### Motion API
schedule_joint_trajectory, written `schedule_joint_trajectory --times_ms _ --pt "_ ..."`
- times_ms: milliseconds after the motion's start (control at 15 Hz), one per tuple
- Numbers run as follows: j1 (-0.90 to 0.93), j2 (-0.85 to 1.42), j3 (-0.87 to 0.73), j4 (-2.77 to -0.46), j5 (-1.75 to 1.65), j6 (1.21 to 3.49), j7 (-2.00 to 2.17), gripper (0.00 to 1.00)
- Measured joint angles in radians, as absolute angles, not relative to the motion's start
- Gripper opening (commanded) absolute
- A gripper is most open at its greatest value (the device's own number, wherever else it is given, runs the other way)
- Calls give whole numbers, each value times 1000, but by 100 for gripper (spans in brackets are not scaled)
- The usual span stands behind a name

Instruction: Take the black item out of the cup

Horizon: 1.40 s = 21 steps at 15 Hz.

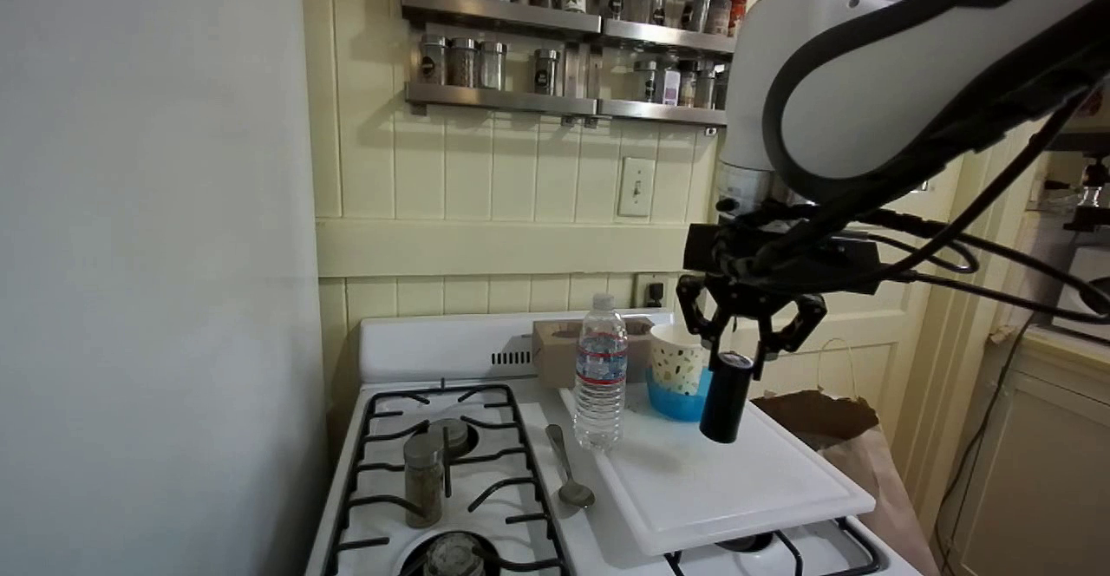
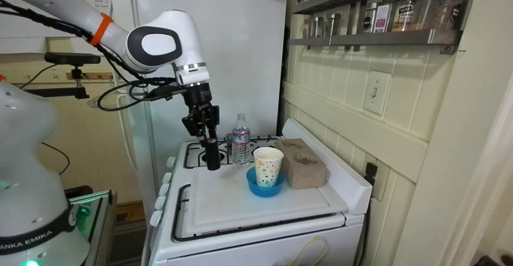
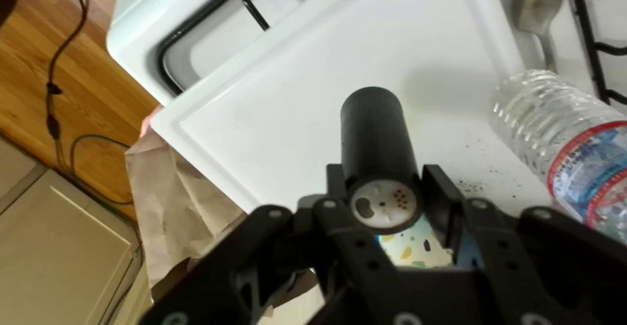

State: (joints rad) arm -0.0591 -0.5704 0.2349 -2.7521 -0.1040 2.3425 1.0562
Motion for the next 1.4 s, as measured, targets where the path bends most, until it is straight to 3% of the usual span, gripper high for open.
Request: schedule_joint_trajectory --times_ms 67,133,200,1400 --pt "-59 -563 231 -2752 -104 2374 1051 43" --pt "-57 -556 228 -2752 -100 2385 1042 43" --pt "-54 -550 225 -2751 -96 2387 1036 18" --pt "-79 -433 262 -2745 -144 2387 1118 18"
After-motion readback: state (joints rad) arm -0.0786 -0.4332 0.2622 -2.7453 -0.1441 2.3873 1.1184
